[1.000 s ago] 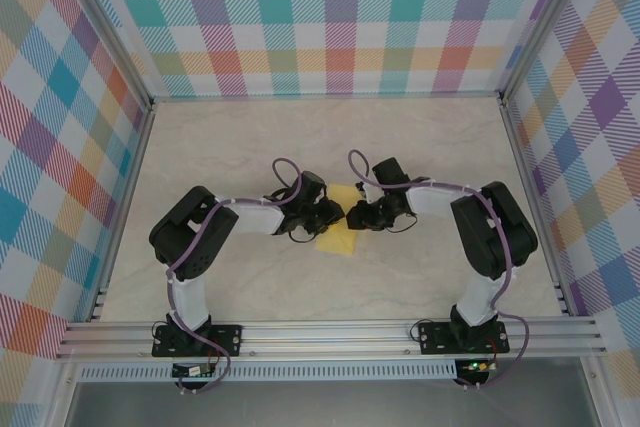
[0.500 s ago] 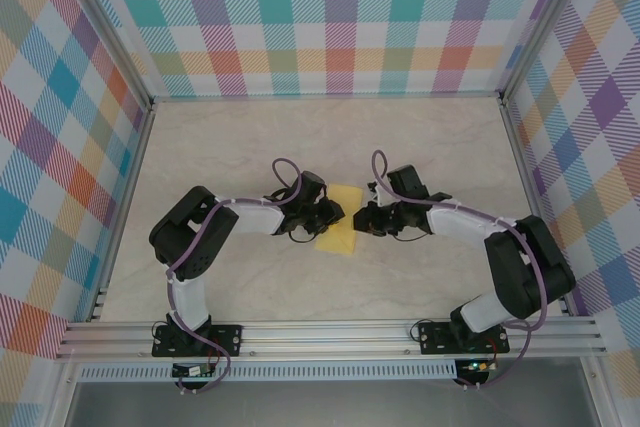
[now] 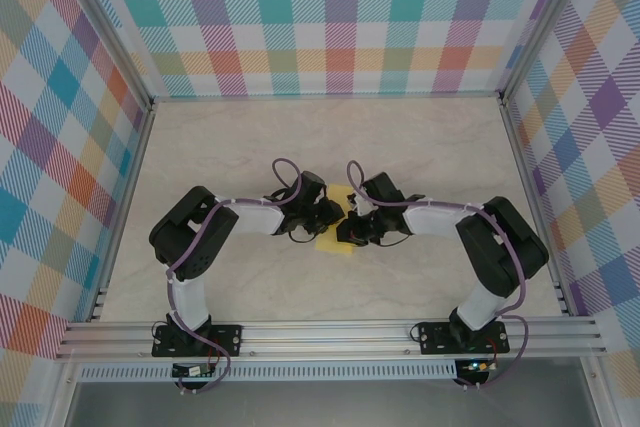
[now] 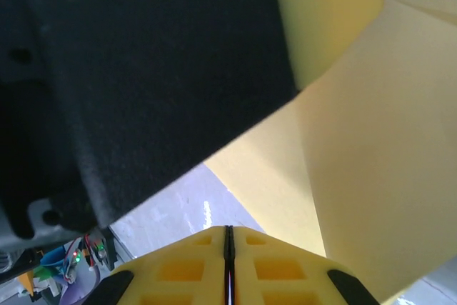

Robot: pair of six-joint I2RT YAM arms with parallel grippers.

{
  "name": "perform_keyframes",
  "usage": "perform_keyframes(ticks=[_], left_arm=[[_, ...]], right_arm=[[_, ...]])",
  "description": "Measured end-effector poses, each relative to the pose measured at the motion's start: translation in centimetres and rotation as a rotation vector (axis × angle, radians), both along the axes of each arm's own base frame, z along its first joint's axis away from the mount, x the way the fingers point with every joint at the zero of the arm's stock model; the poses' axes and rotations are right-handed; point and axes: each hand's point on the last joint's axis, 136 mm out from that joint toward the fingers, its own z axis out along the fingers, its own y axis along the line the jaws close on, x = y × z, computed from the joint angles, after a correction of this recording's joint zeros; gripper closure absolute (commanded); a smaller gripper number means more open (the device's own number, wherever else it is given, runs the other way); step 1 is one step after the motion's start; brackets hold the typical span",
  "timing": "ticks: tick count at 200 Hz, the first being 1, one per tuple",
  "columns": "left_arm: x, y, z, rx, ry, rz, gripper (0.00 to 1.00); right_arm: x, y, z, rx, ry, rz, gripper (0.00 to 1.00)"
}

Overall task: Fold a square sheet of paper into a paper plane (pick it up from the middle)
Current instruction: Fold the triangle a second time at the center of the table.

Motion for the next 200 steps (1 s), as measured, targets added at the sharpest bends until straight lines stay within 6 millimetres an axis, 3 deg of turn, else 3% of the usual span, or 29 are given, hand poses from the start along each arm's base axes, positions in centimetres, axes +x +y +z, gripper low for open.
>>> perform_keyframes(ticks=[68, 159, 200], left_arm=[[0.0, 0.0, 0.0, 0.000, 0.000, 0.000, 0.76], [0.0, 0.0, 0.0, 0.001, 0.000, 0.000, 0.77], [0.0, 0.0, -0.1, 0.001, 0.001, 0.000, 0.77]], right_arm=[[0.3, -0.9, -2.9, -0.090, 0.020, -0.022, 0.89], [0.3, -1.2, -2.9, -0.104, -0.008, 0.000, 0.88], [-0.6, -1.7, -2.9, -0.102, 0.001, -0.002, 0.86]])
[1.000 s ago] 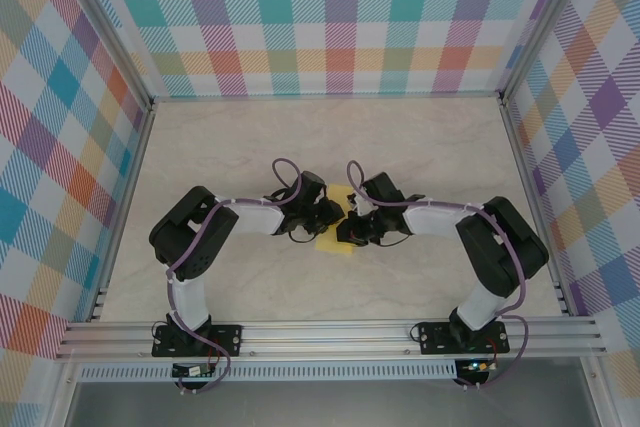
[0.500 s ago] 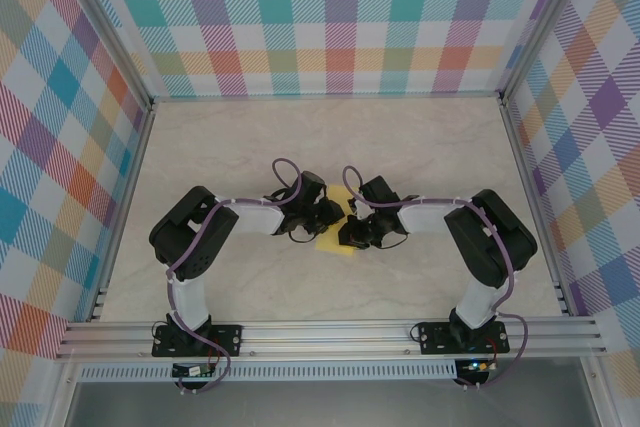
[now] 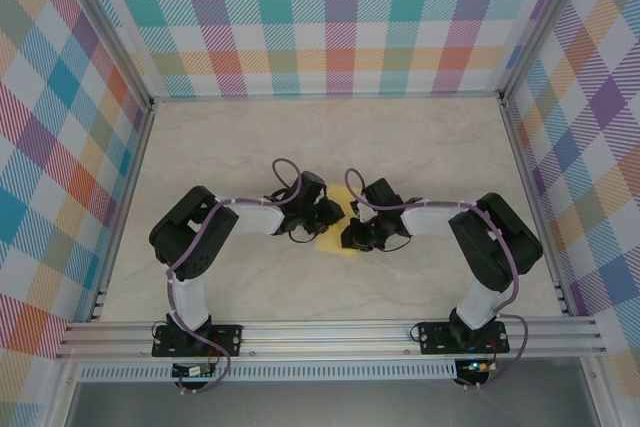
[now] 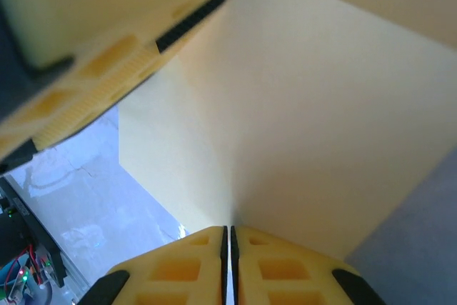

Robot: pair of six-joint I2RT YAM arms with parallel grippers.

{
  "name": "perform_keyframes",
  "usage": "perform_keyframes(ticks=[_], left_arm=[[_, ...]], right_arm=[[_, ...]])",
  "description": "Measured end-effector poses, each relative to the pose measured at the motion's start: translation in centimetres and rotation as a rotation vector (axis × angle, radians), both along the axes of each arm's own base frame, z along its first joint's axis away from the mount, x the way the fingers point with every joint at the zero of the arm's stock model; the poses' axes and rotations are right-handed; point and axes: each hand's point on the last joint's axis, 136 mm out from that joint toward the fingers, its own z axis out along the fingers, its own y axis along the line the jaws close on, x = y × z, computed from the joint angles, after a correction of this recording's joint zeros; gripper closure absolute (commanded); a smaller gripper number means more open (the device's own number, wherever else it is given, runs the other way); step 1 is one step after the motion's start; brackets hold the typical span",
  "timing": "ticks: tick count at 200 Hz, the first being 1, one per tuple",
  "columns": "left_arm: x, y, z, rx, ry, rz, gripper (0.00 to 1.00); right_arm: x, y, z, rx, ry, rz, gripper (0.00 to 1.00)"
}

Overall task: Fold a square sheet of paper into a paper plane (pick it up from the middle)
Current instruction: Fold the triangle a second time at the center of the table.

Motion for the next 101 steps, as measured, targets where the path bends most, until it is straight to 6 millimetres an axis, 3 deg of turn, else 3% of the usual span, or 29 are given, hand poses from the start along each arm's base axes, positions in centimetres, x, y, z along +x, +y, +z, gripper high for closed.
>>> perform_keyframes(ticks=[101], left_arm=[[0.01, 0.00, 0.00, 0.000, 0.000, 0.000, 0.77]], right_arm=[[-0.76, -0.38, -0.18, 0.065, 0.026, -0.052, 0.88]])
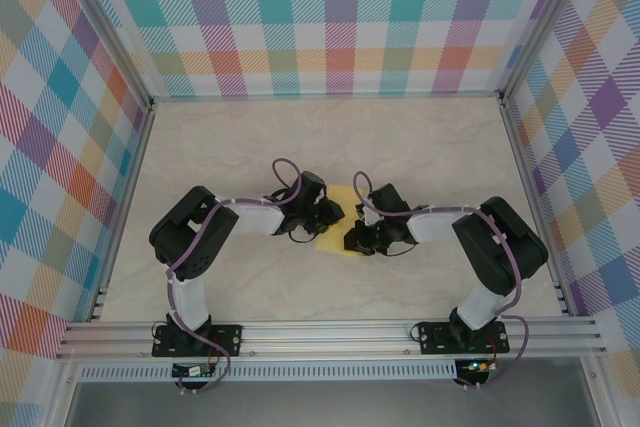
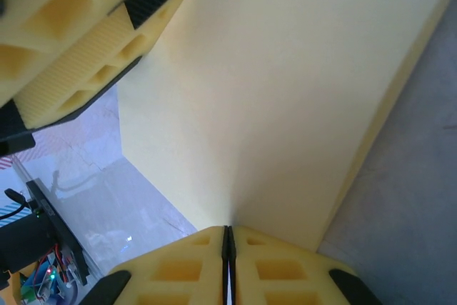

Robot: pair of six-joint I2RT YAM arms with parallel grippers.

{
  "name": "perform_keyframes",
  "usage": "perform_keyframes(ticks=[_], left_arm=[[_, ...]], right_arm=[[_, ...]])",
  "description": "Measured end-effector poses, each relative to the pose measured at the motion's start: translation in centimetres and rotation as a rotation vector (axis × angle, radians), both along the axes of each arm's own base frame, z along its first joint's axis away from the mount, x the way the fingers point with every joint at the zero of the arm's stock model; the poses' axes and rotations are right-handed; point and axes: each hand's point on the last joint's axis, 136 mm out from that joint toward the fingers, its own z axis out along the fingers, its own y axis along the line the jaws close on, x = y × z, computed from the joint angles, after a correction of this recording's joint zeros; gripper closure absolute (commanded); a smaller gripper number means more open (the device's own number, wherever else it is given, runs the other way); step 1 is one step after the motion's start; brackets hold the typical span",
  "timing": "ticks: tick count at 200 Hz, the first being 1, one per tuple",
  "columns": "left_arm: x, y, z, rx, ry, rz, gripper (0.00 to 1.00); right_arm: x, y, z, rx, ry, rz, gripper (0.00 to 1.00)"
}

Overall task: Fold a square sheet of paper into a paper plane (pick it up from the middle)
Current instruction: Fold the triangle a second time at the center of the table.

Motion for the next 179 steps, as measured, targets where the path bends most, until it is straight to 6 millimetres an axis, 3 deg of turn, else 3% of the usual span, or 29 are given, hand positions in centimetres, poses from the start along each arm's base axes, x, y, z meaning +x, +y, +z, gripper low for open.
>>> perform_keyframes(ticks=[68, 111, 135, 155, 179], left_arm=[[-0.1, -0.1, 0.0, 0.000, 0.000, -0.002, 0.77], [-0.1, -0.1, 0.0, 0.000, 0.000, -0.003, 0.77], [-0.1, -0.1, 0.0, 0.000, 0.000, -0.003, 0.77], [-0.1, -0.1, 0.0, 0.000, 0.000, -0.003, 0.77], [-0.1, -0.1, 0.0, -0.001, 0.000, -0.003, 0.77]], right_arm=[[-1.5, -0.5, 0.0, 0.048, 0.010, -0.001, 0.88], [-2.9, -2.0, 0.7, 0.043, 0.053, -0.034, 0.86], [-2.0, -1.9, 2.5, 0.066, 0.019, -0.049, 0.86], [0.2, -0.6, 4.0, 0.087, -0.008, -0.060, 0.89], [2.4, 0.5, 3.7, 0.098, -0.013, -0.092, 0.90]])
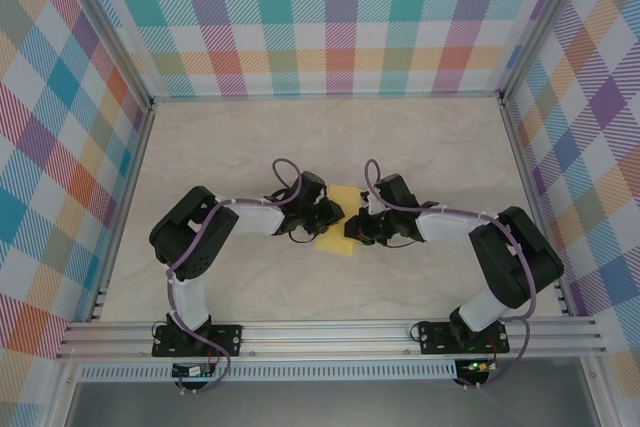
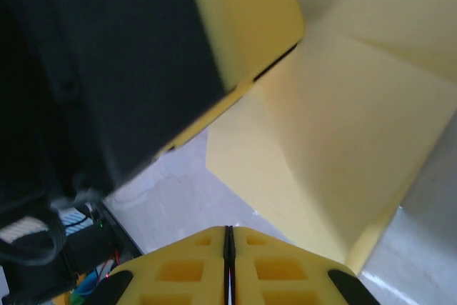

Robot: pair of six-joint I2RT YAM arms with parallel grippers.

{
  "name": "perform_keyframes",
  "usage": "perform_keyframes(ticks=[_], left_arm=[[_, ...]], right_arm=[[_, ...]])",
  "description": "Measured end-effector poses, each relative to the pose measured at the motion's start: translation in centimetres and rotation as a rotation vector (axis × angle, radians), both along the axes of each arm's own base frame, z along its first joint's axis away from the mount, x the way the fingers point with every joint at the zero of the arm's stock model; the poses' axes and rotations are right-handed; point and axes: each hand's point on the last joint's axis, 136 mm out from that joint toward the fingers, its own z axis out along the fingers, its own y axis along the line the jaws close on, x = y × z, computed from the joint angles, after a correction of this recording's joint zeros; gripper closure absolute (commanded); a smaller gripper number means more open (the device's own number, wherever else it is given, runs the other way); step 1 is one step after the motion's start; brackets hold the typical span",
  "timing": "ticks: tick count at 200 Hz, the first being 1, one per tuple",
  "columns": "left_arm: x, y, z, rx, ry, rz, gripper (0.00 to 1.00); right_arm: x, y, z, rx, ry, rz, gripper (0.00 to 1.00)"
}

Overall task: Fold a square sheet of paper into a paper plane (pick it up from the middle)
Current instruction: Fold the triangle a second time at the center of the table.

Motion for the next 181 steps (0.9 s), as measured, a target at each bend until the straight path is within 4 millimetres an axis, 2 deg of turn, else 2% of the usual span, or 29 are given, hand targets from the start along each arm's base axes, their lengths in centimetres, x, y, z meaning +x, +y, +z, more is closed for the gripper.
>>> perform_keyframes(ticks=[33, 73, 145, 163, 181], left_arm=[[0.0, 0.0, 0.0, 0.000, 0.000, -0.001, 0.77], [0.0, 0.0, 0.0, 0.000, 0.000, -0.001, 0.77], [0.0, 0.0, 0.0, 0.000, 0.000, -0.001, 0.77], [0.0, 0.0, 0.0, 0.000, 0.000, -0.001, 0.77], [0.0, 0.0, 0.0, 0.000, 0.000, -0.001, 0.77]], right_arm=[[-0.1, -0.5, -3.1, -0.055, 0.079, -0.033, 0.90], [-0.6, -1.0, -3.9, -0.072, 0.079, -0.032, 0.89], [-2.5, -2.3, -3.5, -0.094, 0.068, -0.009, 0.86], [-2.8, -2.6, -2.6, -0.099, 0.066, -0.010, 0.86], [-2.4, -2.4, -1.2, -0.082, 0.036, -0.012, 0.86]])
